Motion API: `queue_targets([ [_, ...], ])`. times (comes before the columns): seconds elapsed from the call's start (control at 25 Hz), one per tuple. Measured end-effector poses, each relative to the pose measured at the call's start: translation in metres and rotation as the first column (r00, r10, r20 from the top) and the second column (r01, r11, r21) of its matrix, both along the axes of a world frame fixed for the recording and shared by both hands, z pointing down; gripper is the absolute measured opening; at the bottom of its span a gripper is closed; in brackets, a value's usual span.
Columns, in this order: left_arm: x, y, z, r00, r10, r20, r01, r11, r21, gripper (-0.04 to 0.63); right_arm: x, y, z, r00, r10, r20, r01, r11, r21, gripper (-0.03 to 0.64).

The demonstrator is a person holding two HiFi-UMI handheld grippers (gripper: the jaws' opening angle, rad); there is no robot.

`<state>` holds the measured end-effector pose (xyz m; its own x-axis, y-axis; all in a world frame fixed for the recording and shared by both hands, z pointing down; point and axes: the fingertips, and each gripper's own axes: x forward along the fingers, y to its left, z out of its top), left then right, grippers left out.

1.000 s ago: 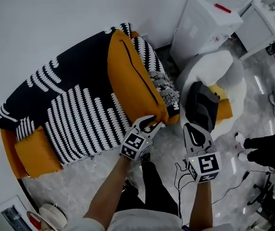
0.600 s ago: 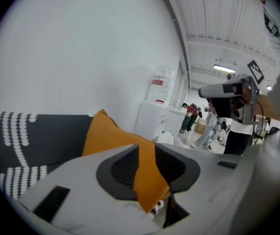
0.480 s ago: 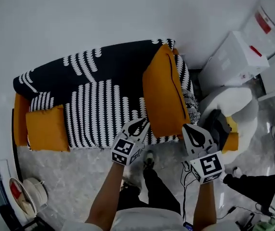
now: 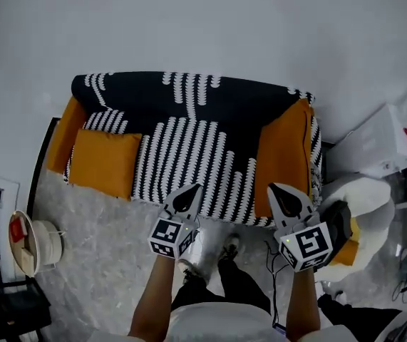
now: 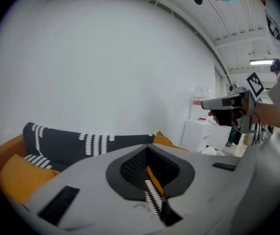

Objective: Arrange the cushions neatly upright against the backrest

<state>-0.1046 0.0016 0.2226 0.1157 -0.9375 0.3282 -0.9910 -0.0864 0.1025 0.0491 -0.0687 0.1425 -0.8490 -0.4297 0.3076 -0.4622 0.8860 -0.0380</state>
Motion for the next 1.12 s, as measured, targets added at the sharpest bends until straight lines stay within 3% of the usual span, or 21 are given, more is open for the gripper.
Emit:
queue_targets([
  [0.2,-0.056,0.052,-0.046,0.991,-0.128,0.038,0.126,0.990,0.065,-0.006,-0.050,0.039,-0.026,0.996,-0.086,-0.010,0.087,0.996,0.027,0.002],
  [0.44,-0.108,0.118,-0.092,0.970,-0.228,0.085,0.218,0.969,0.116,-0.006,-0.114,0.094,-0.049,0.980,-0.199,0.007,0.198,0.978,0.063,0.002],
  [0.68,-0.157,0.202,-0.129,0.937,-0.339,0.089,0.322,0.933,0.161,-0.006,-0.172,0.153,-0.085,0.956,-0.293,0.013,0.290,0.950,0.114,0.002],
  [0.84,-0.185,0.265,-0.142,0.905,-0.408,0.121,0.390,0.908,0.153,-0.006,-0.203,0.198,-0.106,0.935,-0.350,0.051,0.343,0.932,0.116,0.002],
  [1.12,-0.241,0.370,-0.162,0.822,-0.542,0.171,0.521,0.839,0.157,-0.006,-0.268,0.287,-0.121,0.874,-0.483,0.063,0.475,0.873,0.108,0.002],
])
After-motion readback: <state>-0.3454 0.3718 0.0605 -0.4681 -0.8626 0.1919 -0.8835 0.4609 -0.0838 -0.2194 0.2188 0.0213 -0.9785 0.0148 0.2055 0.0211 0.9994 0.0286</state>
